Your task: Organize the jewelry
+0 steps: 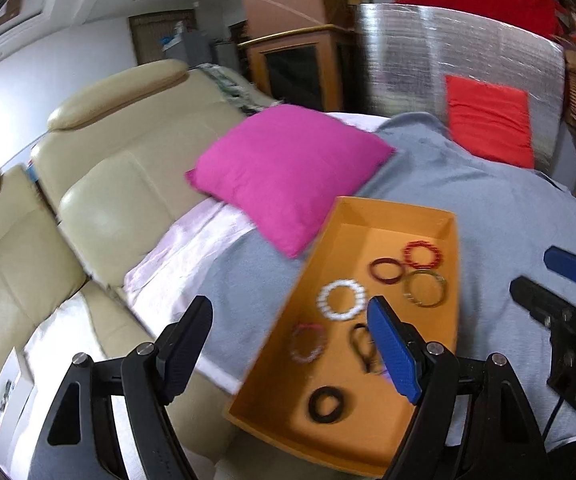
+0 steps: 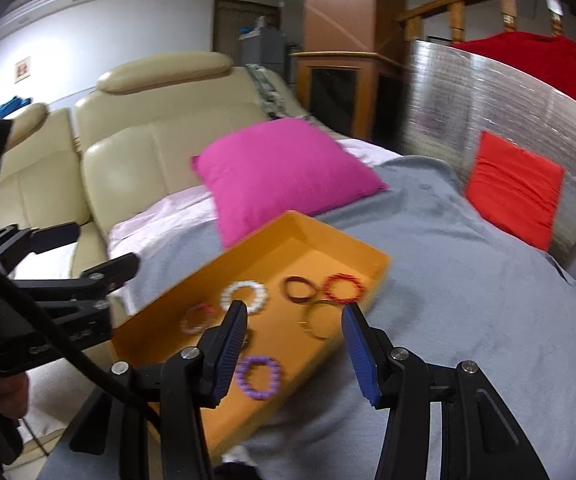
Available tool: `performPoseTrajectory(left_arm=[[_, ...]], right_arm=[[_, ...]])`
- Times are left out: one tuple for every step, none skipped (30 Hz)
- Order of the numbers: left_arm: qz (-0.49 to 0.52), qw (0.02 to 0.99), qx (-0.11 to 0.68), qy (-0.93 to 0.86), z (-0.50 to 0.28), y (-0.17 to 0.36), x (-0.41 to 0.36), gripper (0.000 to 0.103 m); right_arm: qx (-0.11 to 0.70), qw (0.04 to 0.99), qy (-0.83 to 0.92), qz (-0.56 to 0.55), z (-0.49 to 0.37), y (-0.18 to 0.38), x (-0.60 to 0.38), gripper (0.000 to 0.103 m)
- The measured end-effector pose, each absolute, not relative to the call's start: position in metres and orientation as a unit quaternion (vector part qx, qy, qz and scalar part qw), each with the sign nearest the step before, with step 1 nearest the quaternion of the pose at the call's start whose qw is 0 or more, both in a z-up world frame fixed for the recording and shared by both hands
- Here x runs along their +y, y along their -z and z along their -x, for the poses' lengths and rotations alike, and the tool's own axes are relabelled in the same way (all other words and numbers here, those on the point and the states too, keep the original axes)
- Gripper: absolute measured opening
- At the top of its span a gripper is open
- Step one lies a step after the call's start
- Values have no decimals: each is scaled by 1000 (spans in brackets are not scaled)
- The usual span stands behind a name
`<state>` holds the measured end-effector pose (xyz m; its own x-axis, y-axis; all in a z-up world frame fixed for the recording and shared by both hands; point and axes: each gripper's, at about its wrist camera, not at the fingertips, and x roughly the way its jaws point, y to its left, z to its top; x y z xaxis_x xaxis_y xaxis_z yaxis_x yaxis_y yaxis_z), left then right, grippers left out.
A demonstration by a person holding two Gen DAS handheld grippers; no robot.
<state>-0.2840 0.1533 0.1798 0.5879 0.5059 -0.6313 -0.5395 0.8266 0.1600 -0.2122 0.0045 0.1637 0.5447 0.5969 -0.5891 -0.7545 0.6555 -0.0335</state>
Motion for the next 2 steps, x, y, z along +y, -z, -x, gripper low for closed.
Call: performPoseTrajectory(left_arm=[[19,895,351,-276,272,-179,143,80],[15,898,354,-260,262,-178,135,80]], right_arm=[[277,873,-377,137,203,-162,-5,54],[282,881,-357,128,190,-160,-19,57]])
